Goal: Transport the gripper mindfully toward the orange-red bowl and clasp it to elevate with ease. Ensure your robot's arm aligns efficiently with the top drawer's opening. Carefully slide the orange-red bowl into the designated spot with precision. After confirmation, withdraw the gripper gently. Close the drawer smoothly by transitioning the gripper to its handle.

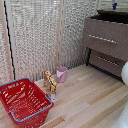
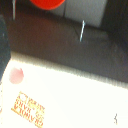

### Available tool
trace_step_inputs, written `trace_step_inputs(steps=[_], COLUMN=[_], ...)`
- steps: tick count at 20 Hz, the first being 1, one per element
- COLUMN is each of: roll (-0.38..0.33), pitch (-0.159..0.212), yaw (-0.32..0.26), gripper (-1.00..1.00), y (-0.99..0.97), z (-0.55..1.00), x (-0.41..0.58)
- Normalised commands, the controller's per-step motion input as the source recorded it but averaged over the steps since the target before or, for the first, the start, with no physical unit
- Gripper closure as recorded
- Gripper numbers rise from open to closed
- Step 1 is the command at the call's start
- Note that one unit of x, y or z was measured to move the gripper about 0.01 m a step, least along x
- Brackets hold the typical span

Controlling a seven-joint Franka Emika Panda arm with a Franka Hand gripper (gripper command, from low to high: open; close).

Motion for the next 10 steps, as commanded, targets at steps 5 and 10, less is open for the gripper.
trace_step_inputs(steps=[5,10], roll=[-0.185,-0.208], pitch=[0.054,0.023], yaw=[0.273,0.280], gripper=[-1.00,-1.00], y=[0.00,-0.01], z=[0.01,-0.01], x=[0.049,0.037])
